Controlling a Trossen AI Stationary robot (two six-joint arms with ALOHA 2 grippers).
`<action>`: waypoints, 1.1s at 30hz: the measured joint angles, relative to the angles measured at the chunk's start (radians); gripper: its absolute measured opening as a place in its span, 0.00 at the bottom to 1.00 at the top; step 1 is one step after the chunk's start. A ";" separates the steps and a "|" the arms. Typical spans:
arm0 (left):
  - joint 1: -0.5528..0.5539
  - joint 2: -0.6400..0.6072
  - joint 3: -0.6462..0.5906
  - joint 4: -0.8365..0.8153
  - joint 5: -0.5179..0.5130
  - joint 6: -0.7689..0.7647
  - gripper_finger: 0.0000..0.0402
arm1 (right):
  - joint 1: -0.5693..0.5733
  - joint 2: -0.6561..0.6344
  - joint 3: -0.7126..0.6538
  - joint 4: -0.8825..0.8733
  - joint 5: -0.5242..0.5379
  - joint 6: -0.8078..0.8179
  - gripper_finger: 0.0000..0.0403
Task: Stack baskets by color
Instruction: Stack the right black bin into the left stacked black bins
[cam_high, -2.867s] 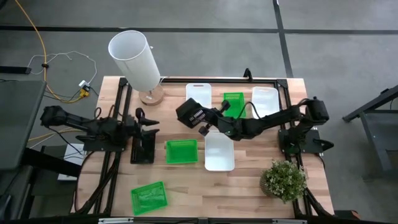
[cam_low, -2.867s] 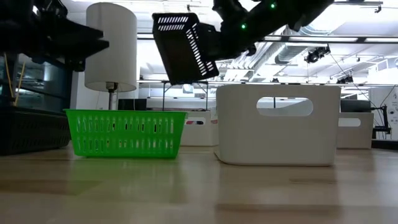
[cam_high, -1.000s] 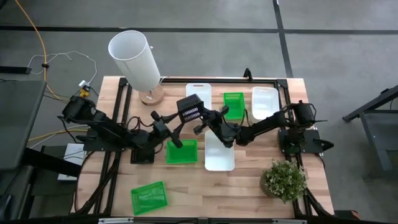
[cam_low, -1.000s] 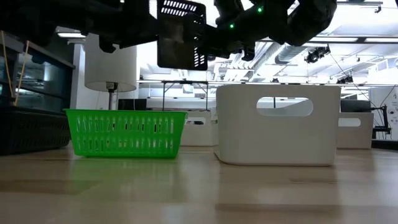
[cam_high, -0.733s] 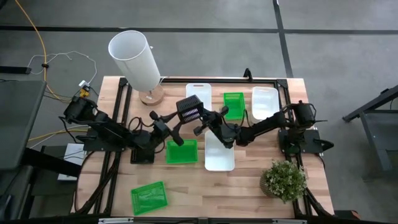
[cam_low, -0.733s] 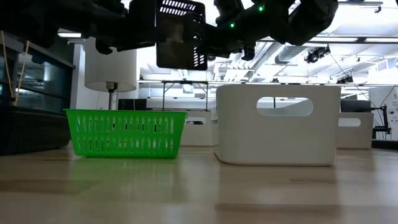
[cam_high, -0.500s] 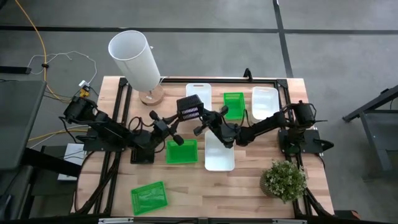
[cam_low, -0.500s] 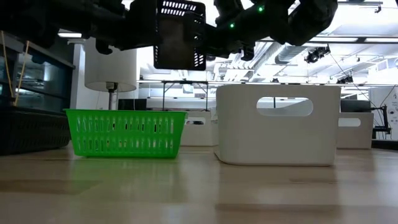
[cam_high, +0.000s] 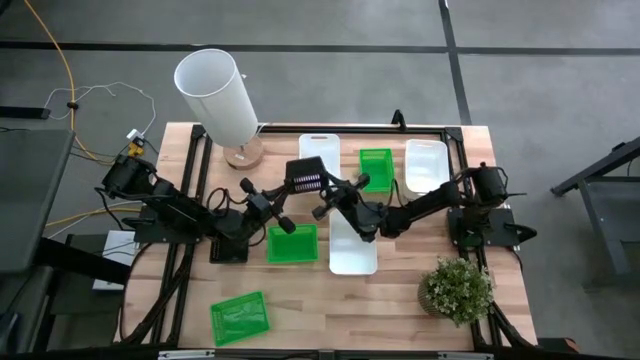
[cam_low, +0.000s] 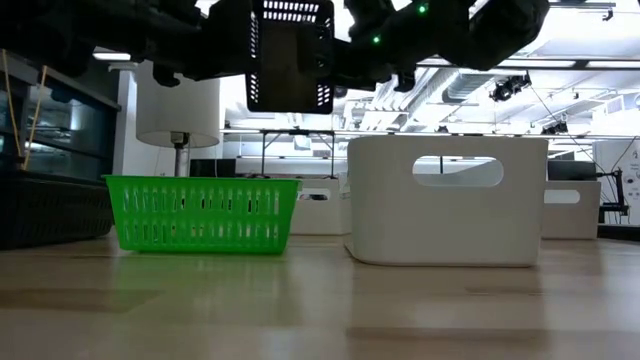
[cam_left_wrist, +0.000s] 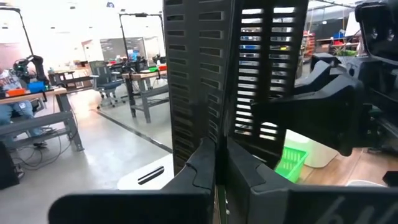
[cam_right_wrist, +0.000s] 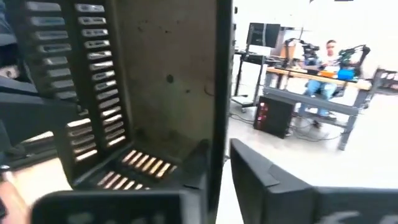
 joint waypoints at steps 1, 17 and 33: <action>0.000 0.000 0.000 0.000 -0.001 0.002 0.00 | 0.003 0.000 0.000 0.005 0.007 -0.014 0.18; -0.005 -0.002 0.000 0.000 -0.072 0.058 0.00 | 0.047 -0.025 0.000 0.028 0.019 -0.058 0.71; -0.122 -0.241 -0.109 -0.001 -0.357 0.321 0.00 | 0.192 -0.132 0.000 -0.026 0.080 -0.286 0.72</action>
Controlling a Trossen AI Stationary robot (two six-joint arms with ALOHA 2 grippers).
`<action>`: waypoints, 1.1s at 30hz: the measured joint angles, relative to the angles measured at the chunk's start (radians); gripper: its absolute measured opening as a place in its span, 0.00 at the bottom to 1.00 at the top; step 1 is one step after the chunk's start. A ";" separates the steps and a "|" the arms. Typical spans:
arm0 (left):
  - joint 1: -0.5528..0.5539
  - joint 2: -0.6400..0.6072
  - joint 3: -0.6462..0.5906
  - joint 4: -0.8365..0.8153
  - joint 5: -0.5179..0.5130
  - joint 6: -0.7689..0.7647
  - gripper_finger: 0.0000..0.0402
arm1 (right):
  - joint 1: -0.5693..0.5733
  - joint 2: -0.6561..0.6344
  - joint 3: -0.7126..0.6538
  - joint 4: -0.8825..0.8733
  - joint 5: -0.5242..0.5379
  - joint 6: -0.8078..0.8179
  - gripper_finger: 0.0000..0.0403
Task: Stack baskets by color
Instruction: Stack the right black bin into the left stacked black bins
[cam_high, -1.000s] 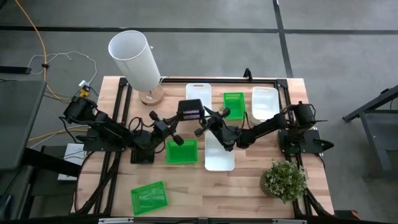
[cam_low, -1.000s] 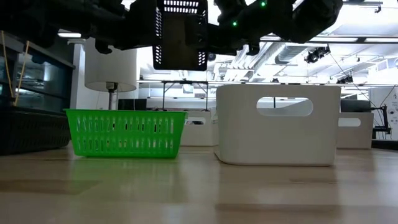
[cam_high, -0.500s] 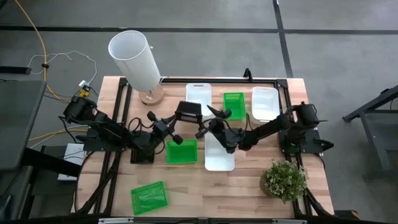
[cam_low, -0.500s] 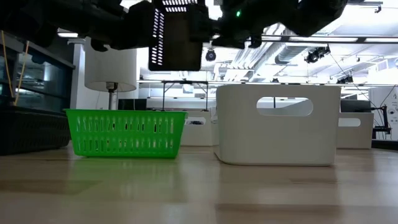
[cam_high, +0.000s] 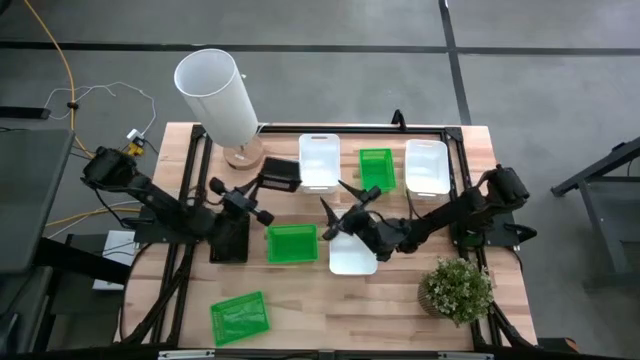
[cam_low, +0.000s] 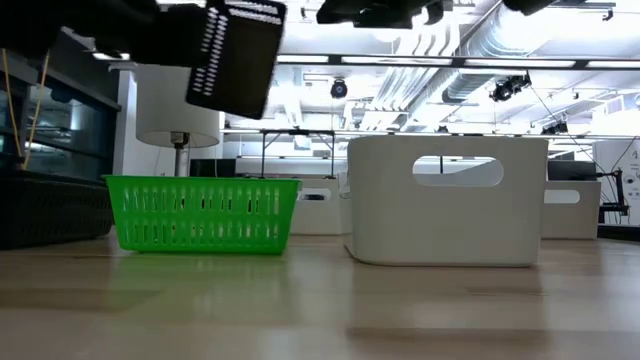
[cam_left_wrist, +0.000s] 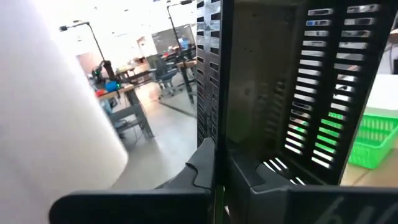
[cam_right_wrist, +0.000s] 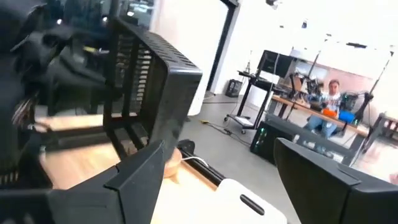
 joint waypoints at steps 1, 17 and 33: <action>-0.020 -0.033 -0.017 0.001 -0.016 0.004 0.00 | 0.005 -0.004 0.000 -0.015 0.006 -0.017 0.72; -0.353 -0.406 -0.029 0.000 -0.041 0.257 0.00 | -0.025 -0.306 0.000 -1.397 -0.015 0.871 0.67; -0.415 -0.438 -0.029 -0.011 0.021 0.221 0.00 | -0.077 -0.421 -0.002 -1.936 -0.119 1.055 0.67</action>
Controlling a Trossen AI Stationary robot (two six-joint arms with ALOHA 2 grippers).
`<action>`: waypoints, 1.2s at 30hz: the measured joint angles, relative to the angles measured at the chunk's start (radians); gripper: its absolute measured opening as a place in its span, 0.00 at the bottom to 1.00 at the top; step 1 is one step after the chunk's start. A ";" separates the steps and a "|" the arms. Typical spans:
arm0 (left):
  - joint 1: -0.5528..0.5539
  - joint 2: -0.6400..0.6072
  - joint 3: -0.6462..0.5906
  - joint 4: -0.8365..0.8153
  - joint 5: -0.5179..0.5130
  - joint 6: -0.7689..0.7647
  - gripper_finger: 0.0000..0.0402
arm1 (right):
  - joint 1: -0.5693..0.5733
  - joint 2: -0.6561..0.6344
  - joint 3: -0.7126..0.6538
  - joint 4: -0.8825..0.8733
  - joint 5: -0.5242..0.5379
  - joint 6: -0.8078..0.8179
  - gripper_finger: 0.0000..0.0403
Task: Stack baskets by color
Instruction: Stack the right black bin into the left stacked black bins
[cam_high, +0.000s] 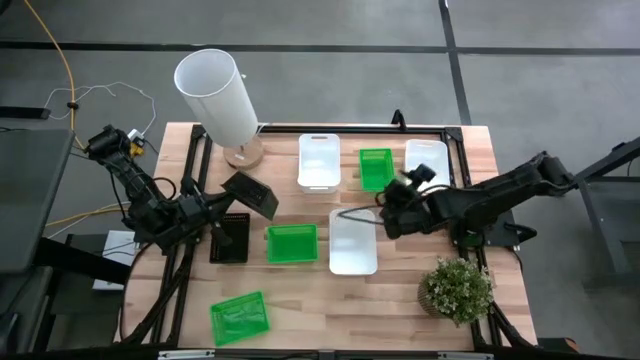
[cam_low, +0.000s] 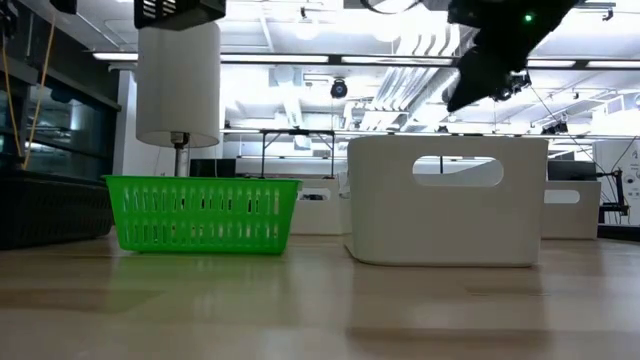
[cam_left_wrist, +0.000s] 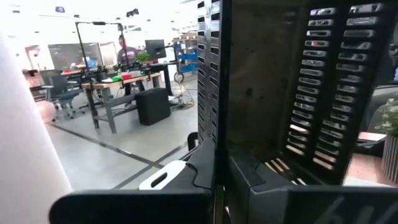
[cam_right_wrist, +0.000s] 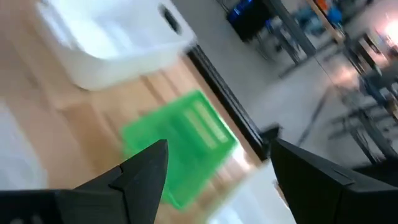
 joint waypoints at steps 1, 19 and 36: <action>0.000 0.000 0.000 0.000 0.005 0.000 0.00 | -0.006 -0.018 -0.004 -0.031 0.001 0.023 0.67; 0.000 -0.005 0.000 -0.020 0.060 -0.041 0.00 | -0.237 -0.529 -0.573 1.403 -0.948 -0.580 0.66; -0.048 0.152 0.397 -0.121 -0.097 0.135 0.00 | -0.238 -0.364 -0.573 1.459 -0.844 -0.524 0.66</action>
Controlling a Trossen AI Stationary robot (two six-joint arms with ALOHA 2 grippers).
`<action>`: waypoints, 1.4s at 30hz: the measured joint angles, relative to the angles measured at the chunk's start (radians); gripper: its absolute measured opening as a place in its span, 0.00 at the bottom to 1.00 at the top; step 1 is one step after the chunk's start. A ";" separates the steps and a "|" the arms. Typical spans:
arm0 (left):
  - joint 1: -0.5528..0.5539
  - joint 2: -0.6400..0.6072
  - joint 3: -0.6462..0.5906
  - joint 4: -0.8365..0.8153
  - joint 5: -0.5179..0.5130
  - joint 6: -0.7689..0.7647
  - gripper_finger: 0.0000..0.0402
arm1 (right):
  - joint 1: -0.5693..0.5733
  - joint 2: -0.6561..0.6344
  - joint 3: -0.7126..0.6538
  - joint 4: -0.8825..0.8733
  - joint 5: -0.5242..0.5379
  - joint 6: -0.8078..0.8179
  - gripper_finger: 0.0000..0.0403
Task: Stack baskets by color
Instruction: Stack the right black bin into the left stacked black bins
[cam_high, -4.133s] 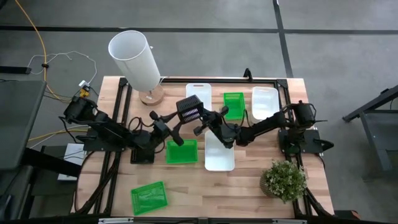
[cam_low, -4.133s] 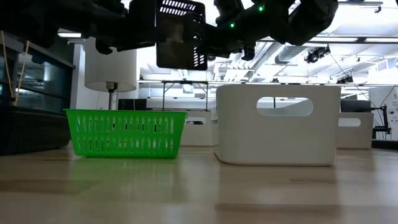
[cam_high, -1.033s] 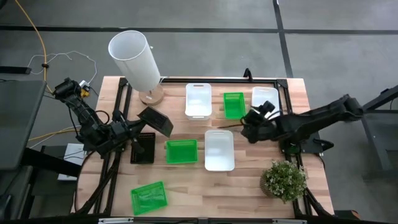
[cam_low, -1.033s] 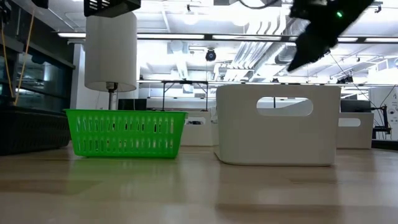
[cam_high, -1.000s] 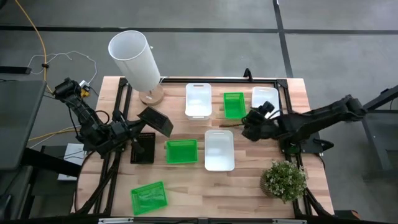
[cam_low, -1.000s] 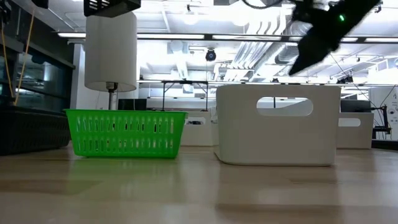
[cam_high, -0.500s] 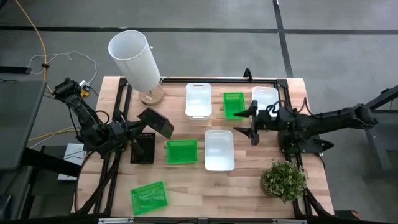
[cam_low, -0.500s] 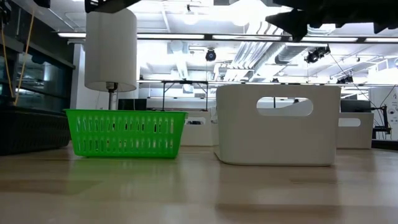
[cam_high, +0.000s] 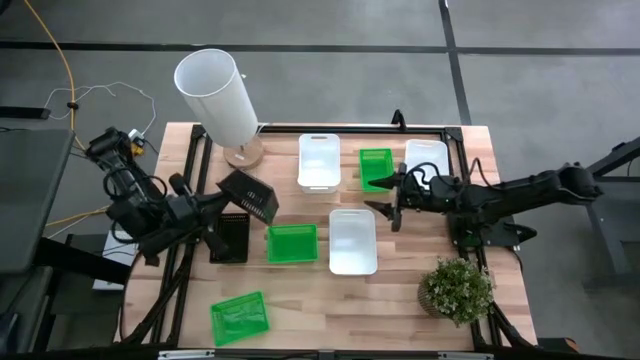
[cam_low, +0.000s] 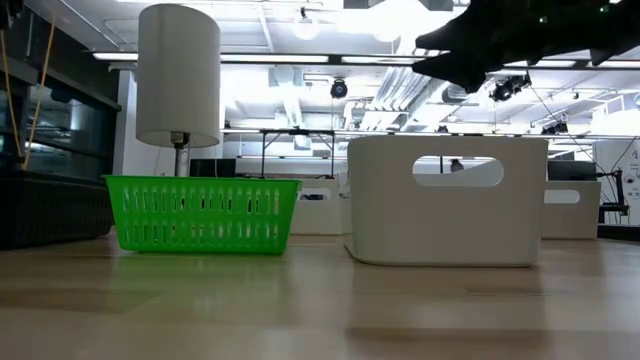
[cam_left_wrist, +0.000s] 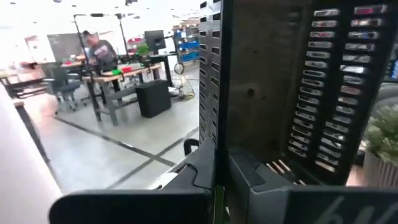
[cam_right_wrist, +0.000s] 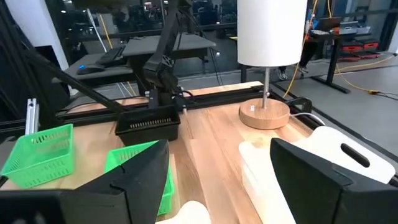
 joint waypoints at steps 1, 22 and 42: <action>0.013 0.008 0.023 -0.011 0.003 0.012 0.00 | 0.000 0.005 0.000 0.006 -0.008 0.002 0.66; 0.855 -0.084 0.270 -1.335 1.100 -1.013 0.00 | 0.000 0.007 0.000 0.014 -0.005 -0.043 0.66; 0.561 -0.084 0.312 -2.458 1.245 -2.176 0.00 | 0.000 0.007 0.000 0.014 0.008 0.015 0.66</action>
